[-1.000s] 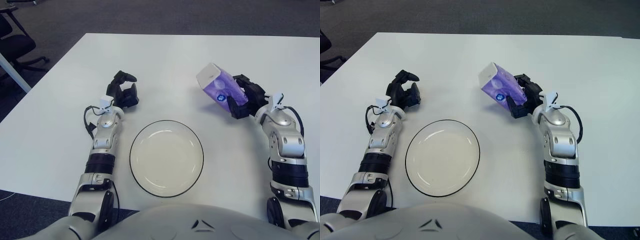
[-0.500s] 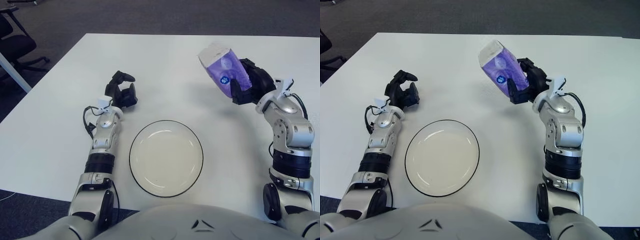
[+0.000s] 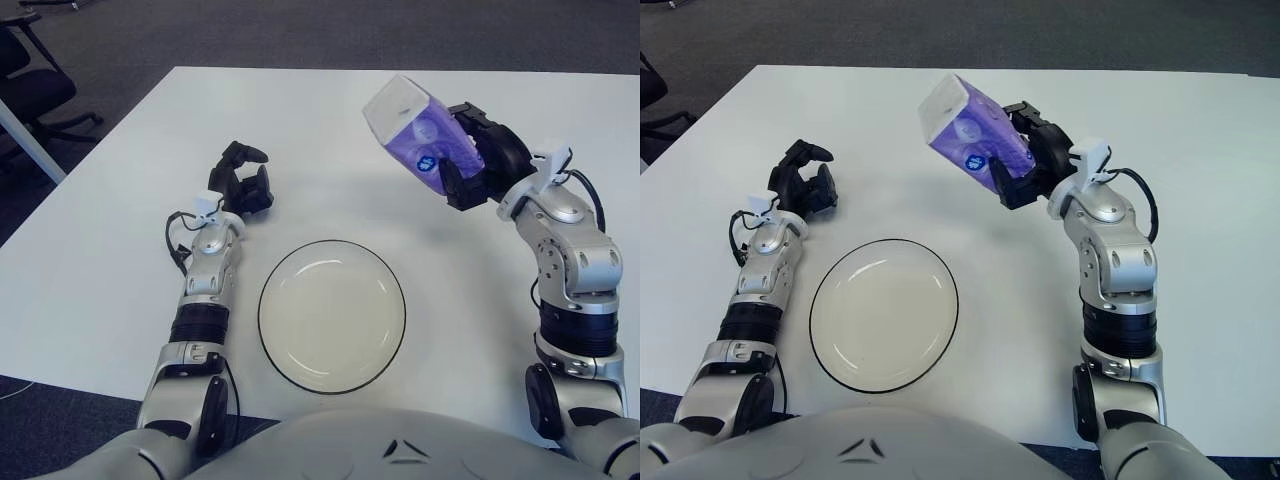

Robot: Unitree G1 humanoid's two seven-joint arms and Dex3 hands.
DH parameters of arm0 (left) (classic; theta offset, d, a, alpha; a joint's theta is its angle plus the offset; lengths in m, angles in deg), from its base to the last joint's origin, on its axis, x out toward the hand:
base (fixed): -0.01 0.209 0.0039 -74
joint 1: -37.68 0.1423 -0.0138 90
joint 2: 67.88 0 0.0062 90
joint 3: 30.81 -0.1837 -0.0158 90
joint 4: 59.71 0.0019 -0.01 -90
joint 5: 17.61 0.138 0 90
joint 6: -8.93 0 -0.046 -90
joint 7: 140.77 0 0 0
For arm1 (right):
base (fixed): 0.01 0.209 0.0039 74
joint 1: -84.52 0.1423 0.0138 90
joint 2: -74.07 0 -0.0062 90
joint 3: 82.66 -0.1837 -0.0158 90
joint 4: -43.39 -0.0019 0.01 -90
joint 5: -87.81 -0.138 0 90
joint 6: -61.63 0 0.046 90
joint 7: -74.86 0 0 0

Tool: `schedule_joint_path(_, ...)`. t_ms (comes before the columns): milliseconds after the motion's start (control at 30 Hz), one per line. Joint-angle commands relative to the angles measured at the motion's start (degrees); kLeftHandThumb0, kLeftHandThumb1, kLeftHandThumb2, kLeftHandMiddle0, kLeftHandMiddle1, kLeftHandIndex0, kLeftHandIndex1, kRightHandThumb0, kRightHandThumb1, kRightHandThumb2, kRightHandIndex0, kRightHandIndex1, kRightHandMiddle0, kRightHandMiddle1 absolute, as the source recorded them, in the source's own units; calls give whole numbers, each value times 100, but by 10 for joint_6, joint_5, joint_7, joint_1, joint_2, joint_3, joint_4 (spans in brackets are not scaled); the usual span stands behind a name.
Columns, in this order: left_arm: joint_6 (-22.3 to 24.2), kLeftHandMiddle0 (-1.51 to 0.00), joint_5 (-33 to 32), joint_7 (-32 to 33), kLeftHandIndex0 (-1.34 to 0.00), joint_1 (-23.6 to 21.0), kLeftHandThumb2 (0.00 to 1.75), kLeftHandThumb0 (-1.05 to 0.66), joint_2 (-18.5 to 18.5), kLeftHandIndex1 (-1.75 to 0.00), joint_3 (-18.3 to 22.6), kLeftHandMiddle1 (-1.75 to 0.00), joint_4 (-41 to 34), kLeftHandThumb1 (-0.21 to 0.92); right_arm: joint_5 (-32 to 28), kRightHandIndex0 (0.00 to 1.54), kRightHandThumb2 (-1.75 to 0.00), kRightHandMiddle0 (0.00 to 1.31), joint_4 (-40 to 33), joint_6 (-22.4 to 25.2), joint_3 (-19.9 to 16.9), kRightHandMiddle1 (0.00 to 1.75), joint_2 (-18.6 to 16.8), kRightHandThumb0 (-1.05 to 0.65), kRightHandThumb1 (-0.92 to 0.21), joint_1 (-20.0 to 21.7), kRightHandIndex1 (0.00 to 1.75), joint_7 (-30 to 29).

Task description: Put the tissue paper into the plate.

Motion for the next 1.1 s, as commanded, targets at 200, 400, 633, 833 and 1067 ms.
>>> schedule_joint_path(200, -15, -129, -2, 5, -56, 70, 123, -46, 47, -175, -2, -175, 57, 39, 10, 81, -156, 55, -23, -34, 34, 175, 21, 0, -9, 15, 167, 23)
schedule_joint_path(400, -26, -129, 3, 11, -56, 67, 123, -46, 49, -175, -4, -175, 61, 39, 62, 81, -157, 55, -6, -130, 75, 175, 43, 0, -8, 7, 169, 38)
schedule_joint_path(633, -39, -130, 7, 12, -55, 65, 122, -46, 47, -175, -7, -175, 67, 39, 138, 81, -158, 56, 13, -238, 116, 175, 55, 0, -8, 3, 170, 31)
schedule_joint_path(833, -47, -130, 9, 12, -55, 62, 122, -46, 46, -175, -8, -175, 74, 40, 191, 78, -156, 54, 22, -313, 144, 175, 46, 0, -10, -3, 172, 16)
schedule_joint_path(1067, -50, -130, 11, 11, -55, 60, 122, -46, 44, -175, -9, -175, 77, 40, 214, 81, -157, 55, 24, -374, 163, 175, 50, 0, -8, -11, 169, 34)
